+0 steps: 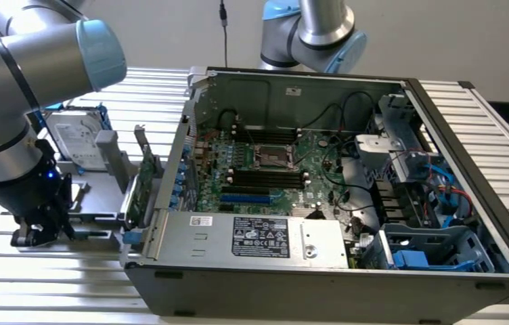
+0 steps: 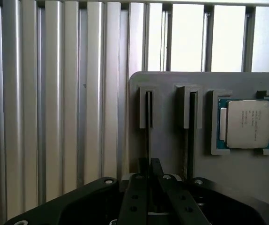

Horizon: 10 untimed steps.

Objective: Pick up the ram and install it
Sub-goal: 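Pick up the ram and move it above insertion slot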

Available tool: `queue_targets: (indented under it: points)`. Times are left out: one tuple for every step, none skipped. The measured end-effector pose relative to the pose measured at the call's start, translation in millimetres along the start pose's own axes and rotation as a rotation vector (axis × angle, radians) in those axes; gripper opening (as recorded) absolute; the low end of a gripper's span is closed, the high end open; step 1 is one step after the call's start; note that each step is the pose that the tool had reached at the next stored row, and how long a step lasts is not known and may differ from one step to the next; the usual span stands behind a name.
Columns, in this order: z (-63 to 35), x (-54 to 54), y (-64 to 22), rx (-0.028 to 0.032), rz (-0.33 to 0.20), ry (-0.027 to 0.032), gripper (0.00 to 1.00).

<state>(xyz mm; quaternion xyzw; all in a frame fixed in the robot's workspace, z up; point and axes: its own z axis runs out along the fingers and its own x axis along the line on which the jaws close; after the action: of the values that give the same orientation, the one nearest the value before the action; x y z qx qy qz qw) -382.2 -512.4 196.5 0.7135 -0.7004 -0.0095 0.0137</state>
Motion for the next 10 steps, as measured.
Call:
queue_targets:
  points:
    - [-0.1,0.0,0.0,-0.0002,0.001,-0.0002,0.14]
    - [-0.2,0.0,0.0,-0.0005,0.001,-0.0003,0.14]
    - [-0.6,0.0,0.0,-0.0008,0.001,-0.0003,0.14]
    - [-1.1,0.0,0.0,-0.0010,0.001,-0.0002,0.14]
    - [-1.6,0.0,0.1,-0.0010,0.001,-0.0002,0.14]
    - [-2.1,0.0,0.1,-0.0010,0.001,-0.0003,0.14]
    - [-2.9,0.0,0.1,-0.0010,0.001,-0.0002,0.14]
    - [-3.8,0.1,0.2,-0.0011,0.001,-0.0002,0.14]
    - [-4.8,0.1,0.1,-0.0011,0.001,-0.0001,0.14]
    - [-6.2,0.0,0.1,-0.0012,0.001,-0.0002,0.14]
